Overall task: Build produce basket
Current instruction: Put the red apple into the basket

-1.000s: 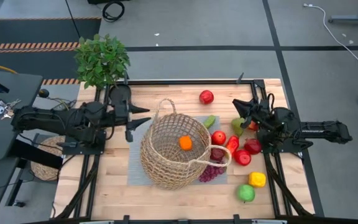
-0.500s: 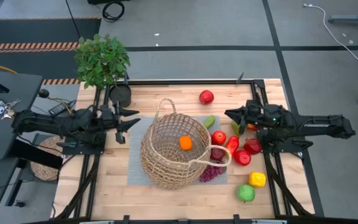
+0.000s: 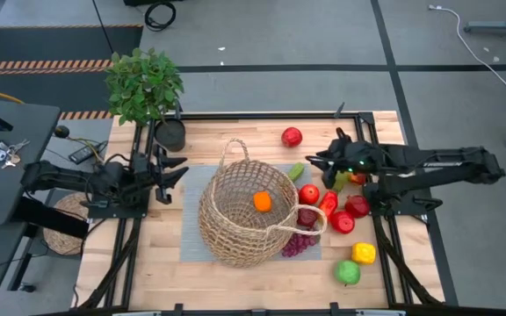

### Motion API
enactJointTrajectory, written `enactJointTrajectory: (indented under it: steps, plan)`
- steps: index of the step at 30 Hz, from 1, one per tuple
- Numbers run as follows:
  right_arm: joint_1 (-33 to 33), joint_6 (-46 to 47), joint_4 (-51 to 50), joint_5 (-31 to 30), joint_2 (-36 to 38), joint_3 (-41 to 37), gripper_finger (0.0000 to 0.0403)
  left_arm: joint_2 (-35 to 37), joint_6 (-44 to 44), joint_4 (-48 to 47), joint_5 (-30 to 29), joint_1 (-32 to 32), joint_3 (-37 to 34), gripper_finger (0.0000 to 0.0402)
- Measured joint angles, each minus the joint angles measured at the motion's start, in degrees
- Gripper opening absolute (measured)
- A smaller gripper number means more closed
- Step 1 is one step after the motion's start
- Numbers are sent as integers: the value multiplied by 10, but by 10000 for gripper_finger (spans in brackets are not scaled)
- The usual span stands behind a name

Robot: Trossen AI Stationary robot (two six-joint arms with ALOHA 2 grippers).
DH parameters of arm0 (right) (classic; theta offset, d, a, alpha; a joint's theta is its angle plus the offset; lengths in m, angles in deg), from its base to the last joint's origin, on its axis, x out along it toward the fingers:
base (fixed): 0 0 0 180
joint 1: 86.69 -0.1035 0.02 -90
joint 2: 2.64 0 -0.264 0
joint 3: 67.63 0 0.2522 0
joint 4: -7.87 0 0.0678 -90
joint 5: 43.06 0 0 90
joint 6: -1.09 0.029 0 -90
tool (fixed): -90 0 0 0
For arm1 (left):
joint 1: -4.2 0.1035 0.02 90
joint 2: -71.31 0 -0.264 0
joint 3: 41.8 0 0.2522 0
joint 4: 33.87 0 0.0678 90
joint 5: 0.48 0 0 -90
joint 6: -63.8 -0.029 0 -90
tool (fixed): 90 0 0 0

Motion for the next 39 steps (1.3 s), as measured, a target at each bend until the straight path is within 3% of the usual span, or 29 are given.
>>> enactJointTrajectory:
  steps: [10, 17, 30, 39]
  plan:
    - [141, -52, 63, 98, -110, 2, 332, 3, 1, -6, 0, -13, -15, 145]
    - [196, -91, 143, 141, -181, 2, 391, 2, 0, -61, 0, -37, -15, 146]
    - [244, -140, 159, 166, -336, 116, 400, 2, 34, -134, -35, -82, -15, 143]
    - [285, -171, 166, 167, -433, 153, 400, 2, 37, -165, -36, -89, -15, 146]
